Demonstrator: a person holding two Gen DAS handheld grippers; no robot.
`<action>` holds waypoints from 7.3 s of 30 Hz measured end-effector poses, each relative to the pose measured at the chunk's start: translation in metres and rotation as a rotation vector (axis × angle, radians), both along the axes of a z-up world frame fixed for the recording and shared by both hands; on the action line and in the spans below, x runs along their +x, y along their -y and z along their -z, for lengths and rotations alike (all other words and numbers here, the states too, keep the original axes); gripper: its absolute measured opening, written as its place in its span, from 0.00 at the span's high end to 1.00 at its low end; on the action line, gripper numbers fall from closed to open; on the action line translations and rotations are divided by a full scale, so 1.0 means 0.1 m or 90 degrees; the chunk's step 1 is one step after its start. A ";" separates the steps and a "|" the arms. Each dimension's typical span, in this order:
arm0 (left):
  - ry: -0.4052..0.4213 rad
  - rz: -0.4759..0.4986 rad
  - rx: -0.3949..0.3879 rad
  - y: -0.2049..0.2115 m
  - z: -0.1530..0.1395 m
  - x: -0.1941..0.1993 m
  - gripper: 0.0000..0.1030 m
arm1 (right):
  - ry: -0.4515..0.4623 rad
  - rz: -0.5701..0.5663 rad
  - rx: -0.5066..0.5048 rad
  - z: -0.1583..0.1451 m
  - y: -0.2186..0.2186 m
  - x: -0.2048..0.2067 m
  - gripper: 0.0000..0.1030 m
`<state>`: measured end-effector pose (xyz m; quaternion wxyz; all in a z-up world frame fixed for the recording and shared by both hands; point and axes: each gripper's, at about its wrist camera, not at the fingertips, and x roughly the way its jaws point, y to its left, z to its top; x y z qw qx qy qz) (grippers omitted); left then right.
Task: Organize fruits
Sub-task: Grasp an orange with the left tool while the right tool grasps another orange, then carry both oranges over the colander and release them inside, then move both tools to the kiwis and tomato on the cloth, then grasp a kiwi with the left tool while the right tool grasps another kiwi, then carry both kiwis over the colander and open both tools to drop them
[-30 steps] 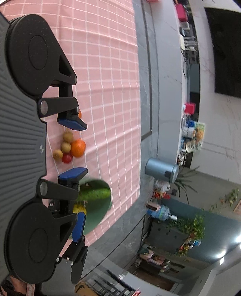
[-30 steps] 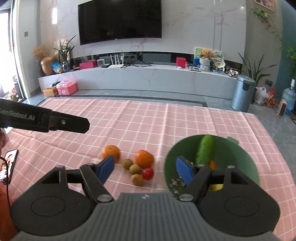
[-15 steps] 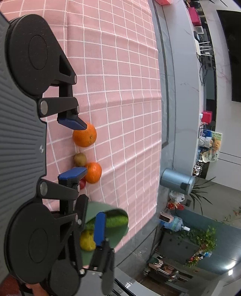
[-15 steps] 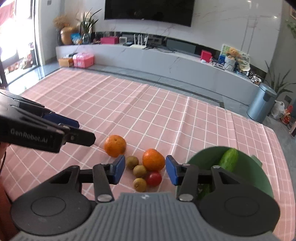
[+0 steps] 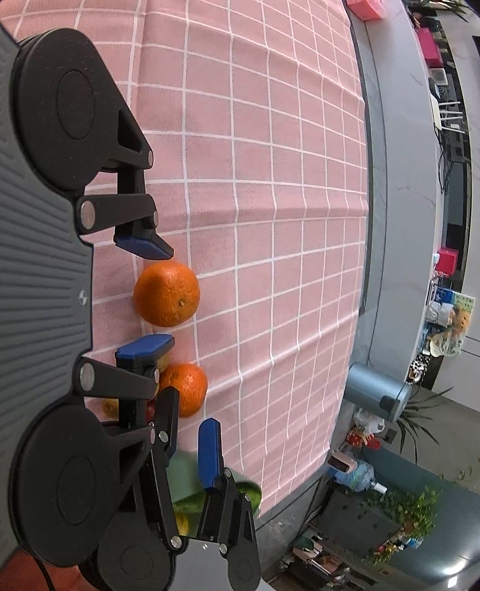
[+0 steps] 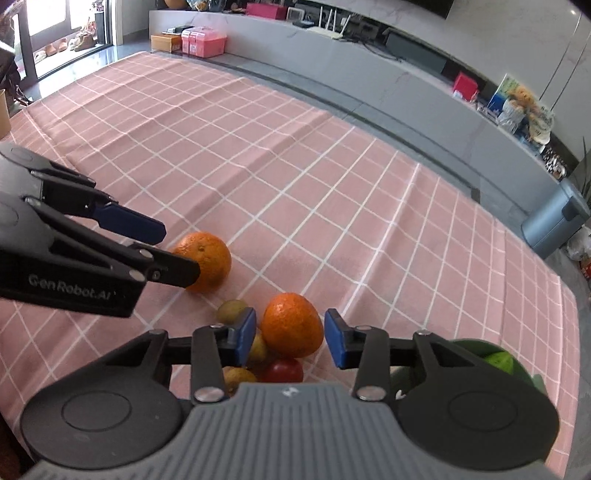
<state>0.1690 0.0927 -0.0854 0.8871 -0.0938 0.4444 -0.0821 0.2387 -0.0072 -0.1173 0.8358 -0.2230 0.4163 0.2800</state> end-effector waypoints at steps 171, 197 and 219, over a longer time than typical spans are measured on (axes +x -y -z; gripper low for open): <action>-0.026 0.121 -0.065 0.08 0.15 0.14 0.72 | -0.071 -0.156 -0.040 0.19 -0.14 -0.04 0.79; 0.012 0.032 -0.105 -0.13 -0.10 -0.03 0.76 | -0.020 -0.129 0.019 -0.09 -0.01 -0.20 0.81; 0.122 0.114 -0.112 0.75 -0.92 -0.50 0.76 | 0.047 0.186 0.224 -0.86 1.62 -0.95 0.81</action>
